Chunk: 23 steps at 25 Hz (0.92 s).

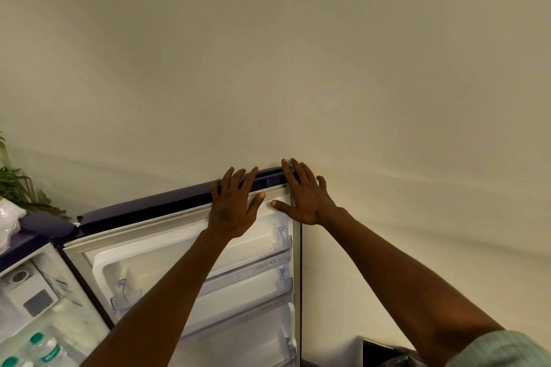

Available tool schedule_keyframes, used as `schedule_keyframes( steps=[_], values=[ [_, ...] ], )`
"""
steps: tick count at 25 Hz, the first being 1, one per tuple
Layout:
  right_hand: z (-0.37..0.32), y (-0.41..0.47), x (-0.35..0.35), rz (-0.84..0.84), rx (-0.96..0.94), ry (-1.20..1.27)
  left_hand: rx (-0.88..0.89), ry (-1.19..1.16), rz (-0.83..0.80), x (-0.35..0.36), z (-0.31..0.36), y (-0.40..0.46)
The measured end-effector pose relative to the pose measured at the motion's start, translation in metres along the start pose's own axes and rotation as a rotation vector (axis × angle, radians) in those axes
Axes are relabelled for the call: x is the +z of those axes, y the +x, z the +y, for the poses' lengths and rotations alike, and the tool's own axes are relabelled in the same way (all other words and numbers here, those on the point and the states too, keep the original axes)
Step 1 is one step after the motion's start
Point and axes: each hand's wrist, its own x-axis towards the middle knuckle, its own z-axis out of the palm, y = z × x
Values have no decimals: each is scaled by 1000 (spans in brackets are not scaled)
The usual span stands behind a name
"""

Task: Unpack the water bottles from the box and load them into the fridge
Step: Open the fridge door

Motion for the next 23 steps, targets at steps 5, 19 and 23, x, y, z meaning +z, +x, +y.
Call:
schedule_keyframes(
  steps=[5,19,23],
  values=[
    [-8,-5,-4,0,-53,-10,-14,-4,48,-10,-3,-13],
    [-66,-20,44,75,-305,134,-224,168,17,-54,-26,-105],
    [-107,-29,71,39,-397,192,-364,183,-25,-81,-39,-161]
  ],
)
